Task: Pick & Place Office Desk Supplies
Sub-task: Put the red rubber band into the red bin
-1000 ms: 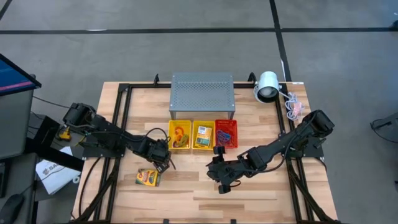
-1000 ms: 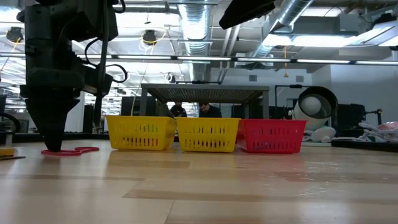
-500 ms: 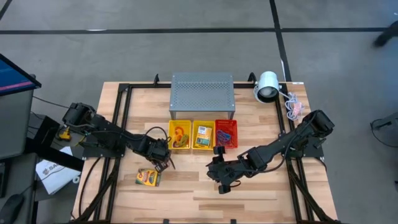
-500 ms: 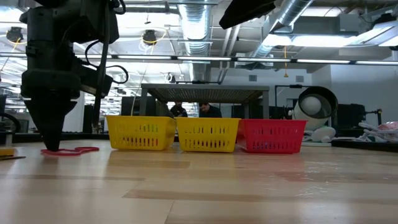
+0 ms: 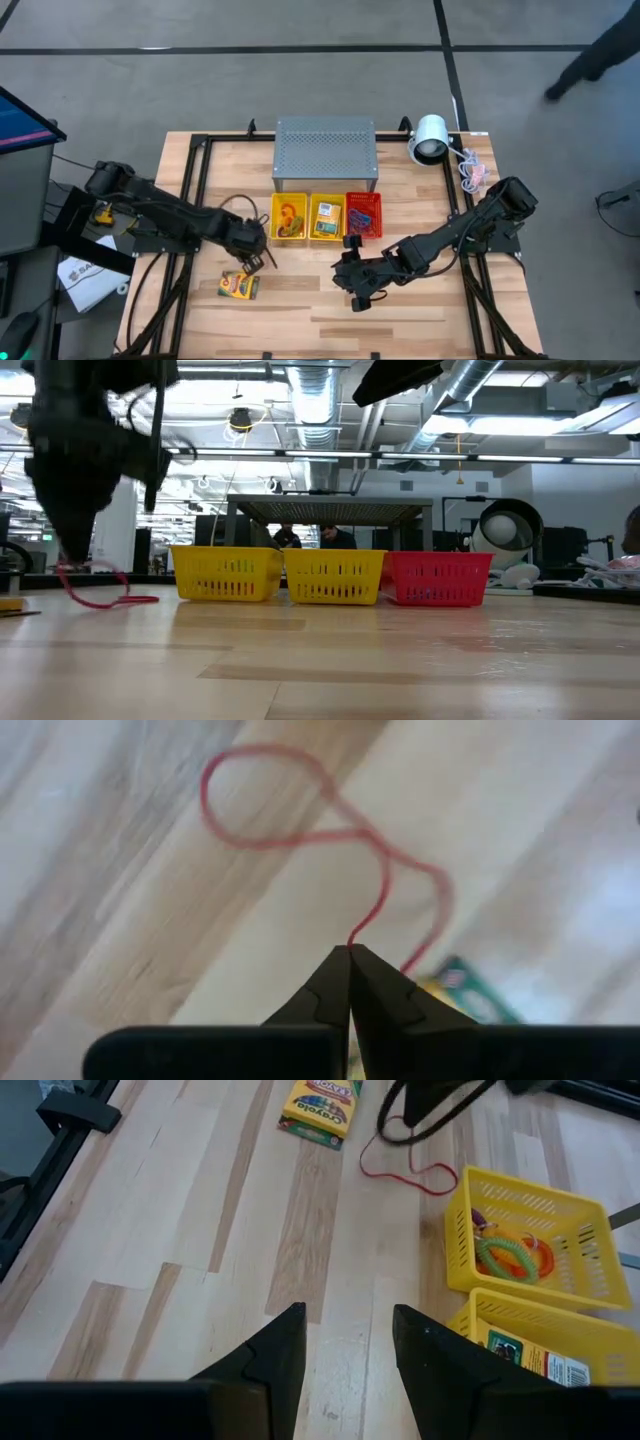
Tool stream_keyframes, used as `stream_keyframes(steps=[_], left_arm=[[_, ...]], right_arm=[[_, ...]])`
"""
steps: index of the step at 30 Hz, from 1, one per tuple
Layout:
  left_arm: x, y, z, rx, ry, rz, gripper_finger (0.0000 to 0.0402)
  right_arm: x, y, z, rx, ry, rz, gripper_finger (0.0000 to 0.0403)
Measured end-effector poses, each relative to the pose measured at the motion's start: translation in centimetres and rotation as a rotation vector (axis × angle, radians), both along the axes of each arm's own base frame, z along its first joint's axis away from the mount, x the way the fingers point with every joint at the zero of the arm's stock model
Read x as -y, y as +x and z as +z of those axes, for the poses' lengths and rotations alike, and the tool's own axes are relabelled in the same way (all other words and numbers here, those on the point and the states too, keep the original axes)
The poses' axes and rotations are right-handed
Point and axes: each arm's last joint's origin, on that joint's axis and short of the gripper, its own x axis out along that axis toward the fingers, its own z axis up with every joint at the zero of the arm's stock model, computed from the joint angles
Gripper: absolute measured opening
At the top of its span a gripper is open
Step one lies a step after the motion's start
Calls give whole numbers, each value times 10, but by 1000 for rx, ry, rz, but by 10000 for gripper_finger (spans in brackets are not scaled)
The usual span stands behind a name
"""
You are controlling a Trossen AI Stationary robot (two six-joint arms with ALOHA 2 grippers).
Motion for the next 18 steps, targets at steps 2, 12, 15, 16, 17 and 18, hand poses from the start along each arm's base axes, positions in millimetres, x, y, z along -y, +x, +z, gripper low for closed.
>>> stream_keyframes(steps=[2, 12, 15, 16, 17, 18], left_arm=[[-1, -3, 12, 74, -19, 0, 0], [-5, -16, 62, 427, -96, -4, 0], [-4, -15, 69, 508, -104, -27, 0], [-4, -14, 71, 527, -106, -34, 0], [-3, -14, 72, 542, -109, -40, 0], [-2, -13, 73, 557, -115, -46, 0]], right_arm=[[0, 0, 0, 1, -3, 3, 143], [4, 6, 3, 41, -5, 11, 143], [12, 13, 6, 75, 17, -7, 144], [15, 14, 6, 78, 15, -14, 145], [19, 16, 6, 79, 16, -22, 148], [22, 18, 6, 79, 17, -31, 152]])
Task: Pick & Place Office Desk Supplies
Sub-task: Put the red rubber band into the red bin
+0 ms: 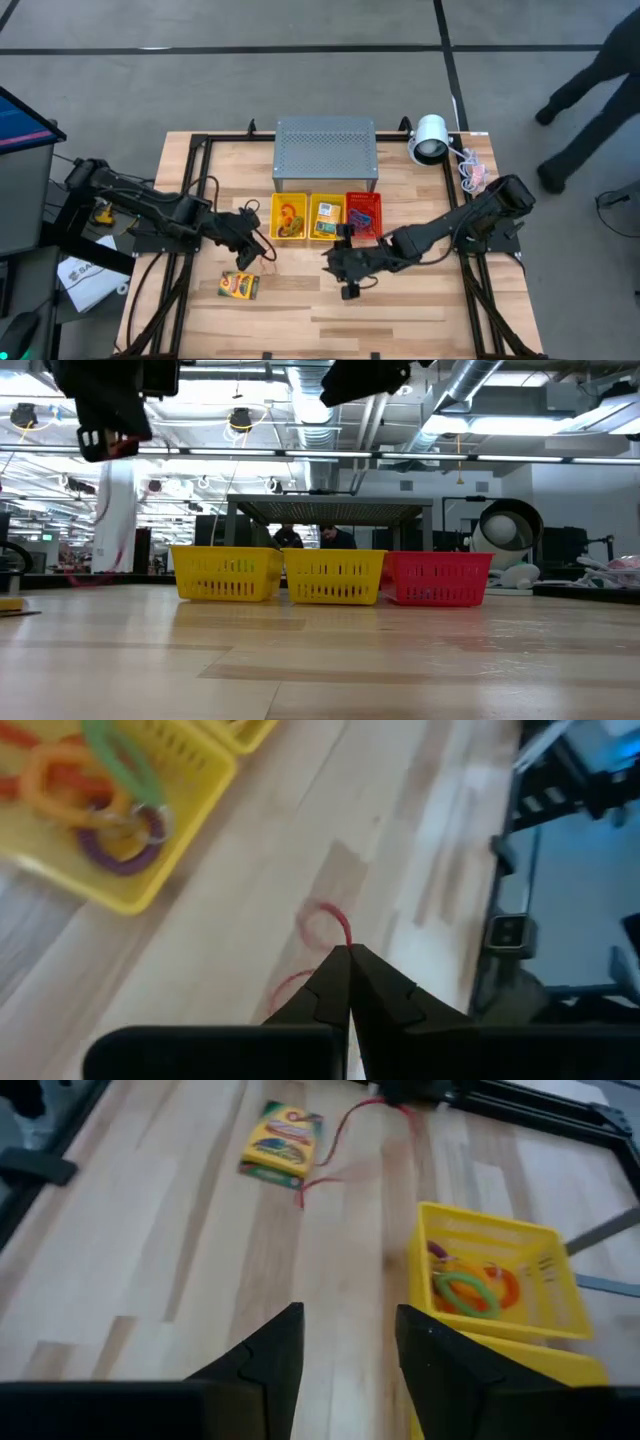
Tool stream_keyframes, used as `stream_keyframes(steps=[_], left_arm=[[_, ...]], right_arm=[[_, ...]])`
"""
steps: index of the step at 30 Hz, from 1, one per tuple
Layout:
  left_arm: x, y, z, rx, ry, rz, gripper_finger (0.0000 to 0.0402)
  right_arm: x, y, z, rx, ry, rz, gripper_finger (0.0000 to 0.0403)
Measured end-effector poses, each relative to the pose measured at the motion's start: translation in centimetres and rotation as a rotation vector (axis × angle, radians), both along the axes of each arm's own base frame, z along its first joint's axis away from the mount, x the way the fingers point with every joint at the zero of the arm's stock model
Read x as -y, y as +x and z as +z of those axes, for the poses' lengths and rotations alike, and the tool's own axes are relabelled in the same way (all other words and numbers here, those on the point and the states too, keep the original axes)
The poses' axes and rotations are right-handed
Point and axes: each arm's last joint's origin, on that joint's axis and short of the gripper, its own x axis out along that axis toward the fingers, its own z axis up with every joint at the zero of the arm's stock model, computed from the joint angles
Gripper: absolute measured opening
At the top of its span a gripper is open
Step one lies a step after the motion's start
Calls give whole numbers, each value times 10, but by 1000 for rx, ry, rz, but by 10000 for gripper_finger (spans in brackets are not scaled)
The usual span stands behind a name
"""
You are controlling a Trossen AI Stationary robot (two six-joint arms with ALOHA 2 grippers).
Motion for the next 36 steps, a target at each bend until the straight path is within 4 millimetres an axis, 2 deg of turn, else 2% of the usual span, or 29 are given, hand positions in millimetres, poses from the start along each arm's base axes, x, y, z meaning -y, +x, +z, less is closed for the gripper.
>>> stream_keyframes(steps=[7, 13, 27, 36], left_arm=[[10, 5, 9, 120, -13, -72, 0], [14, 10, 19, 248, -8, -112, 0], [17, 18, 38, 485, 21, -160, 0], [20, 27, 37, 522, 37, -167, 0]], right_arm=[[20, 12, 3, 16, 84, 17, 203], [29, 24, 6, 102, 111, 41, 237], [29, 58, -26, 198, 174, 138, 240], [37, 66, -18, 308, 172, 139, 240]])
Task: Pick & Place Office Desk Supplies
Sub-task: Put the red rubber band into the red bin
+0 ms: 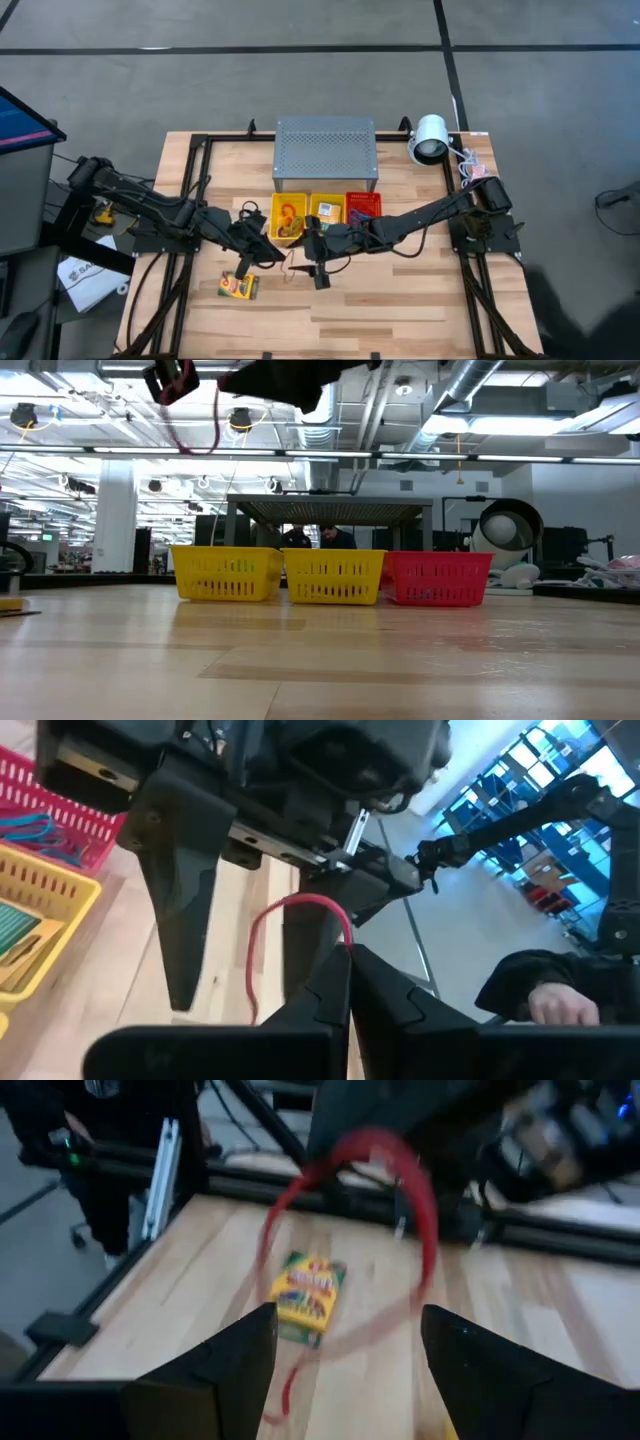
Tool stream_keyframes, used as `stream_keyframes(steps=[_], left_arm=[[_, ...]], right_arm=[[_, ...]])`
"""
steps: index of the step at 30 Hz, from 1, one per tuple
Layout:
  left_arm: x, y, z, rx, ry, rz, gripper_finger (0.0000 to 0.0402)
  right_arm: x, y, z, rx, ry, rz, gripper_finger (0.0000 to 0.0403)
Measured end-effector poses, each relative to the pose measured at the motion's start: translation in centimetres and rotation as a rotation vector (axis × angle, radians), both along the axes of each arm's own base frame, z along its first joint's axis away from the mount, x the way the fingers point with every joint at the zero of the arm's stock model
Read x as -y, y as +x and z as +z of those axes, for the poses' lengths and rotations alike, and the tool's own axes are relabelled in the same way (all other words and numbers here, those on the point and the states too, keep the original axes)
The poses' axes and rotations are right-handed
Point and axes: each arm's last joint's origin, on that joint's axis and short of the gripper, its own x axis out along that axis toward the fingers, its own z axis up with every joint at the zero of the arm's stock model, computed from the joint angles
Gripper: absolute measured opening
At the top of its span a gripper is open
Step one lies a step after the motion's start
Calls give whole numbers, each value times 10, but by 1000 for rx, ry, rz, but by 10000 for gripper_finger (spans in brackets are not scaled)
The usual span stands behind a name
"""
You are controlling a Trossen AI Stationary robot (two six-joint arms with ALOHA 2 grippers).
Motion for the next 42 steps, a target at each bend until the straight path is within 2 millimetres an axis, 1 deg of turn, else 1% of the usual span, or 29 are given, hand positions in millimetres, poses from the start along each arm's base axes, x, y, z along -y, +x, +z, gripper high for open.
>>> stream_keyframes(steps=[4, 10, 12, 14, 18, 24, 25, 26, 29, 33, 36, 39, 42], left_arm=[[2, 6, -1, 25, 7, -9, 0], [1, 7, -1, 39, 28, -14, 0], [1, 7, 1, 63, 23, -14, 0], [1, 7, 2, 73, 30, -17, 0], [2, 7, 3, 82, 38, -19, 0], [2, 7, 3, 81, 39, -19, 0], [1, 7, 3, 81, 39, -17, 0], [1, 7, 3, 81, 40, -12, 0], [1, 7, 3, 88, 40, -4, 0], [1, 8, 6, 120, 36, 8, 3], [1, 9, 11, 179, 72, 0, 11], [1, 9, 15, 235, 110, -7, 27], [1, 9, 19, 285, 140, -11, 55]], right_arm=[[0, 1, 2, 25, 4, 29, 240], [2, 1, 2, 24, 10, 41, 239], [1, 1, 2, 22, 18, 45, 233], [1, 1, 2, 21, 27, 45, 218], [1, 1, 2, 19, 35, 43, 161], [1, 1, 2, 20, 32, 44, 34], [1, 1, 2, 20, 29, 45, 17], [1, 1, 2, 20, 27, 46, 10], [1, 1, 2, 16, 22, 47, 12], [0, 1, 1, 10, 20, 75, 2], [0, 1, 1, 5, 20, 78, 1], [0, 0, 0, -6, 17, 78, 1], [1, 0, -1, -21, 14, 78, 1]])
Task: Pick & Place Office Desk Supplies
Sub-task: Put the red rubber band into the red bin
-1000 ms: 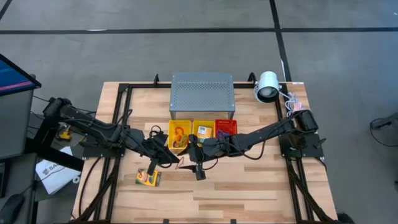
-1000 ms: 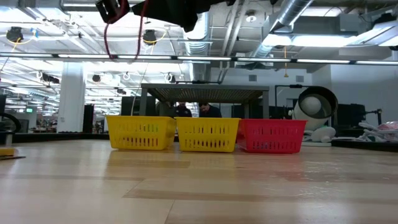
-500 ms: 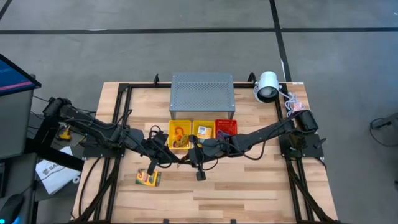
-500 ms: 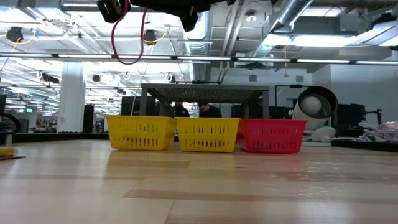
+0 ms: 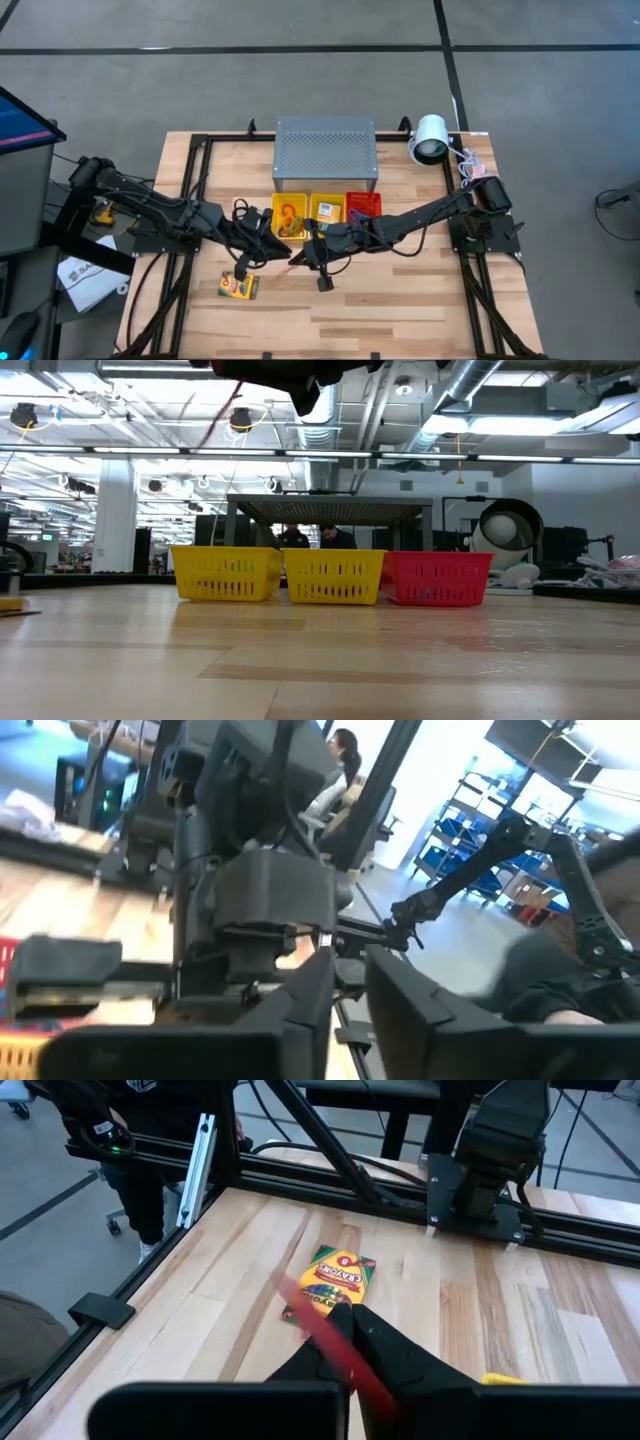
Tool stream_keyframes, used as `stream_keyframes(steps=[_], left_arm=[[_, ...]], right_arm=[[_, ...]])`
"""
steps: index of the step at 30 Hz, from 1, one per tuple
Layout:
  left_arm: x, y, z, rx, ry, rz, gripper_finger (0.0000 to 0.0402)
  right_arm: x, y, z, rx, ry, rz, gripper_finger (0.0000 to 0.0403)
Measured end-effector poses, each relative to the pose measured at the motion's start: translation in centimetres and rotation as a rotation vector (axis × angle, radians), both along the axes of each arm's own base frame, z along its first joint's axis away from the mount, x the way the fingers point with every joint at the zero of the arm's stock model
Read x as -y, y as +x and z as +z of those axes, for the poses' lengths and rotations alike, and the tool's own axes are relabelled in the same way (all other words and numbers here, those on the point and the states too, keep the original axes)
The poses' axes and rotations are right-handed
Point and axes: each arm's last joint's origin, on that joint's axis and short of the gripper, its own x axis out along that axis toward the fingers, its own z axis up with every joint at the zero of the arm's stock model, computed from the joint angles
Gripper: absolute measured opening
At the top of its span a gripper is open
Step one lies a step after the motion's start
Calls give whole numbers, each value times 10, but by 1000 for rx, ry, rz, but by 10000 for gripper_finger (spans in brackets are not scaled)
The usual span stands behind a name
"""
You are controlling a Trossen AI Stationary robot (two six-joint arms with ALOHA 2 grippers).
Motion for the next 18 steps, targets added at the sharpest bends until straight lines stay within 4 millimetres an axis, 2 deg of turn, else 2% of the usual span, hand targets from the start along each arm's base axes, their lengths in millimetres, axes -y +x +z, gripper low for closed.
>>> stream_keyframes(steps=[11, 15, 18], left_arm=[[-1, 0, 1, 12, 17, 35, 211], [-1, 0, -2, -13, 25, 40, 243], [-1, 0, -5, -41, 36, 39, 252]], right_arm=[[1, -1, -2, -14, -26, -1, 0], [4, -4, 2, -41, -50, -25, 0], [8, -13, 11, -78, -77, -58, 0]])
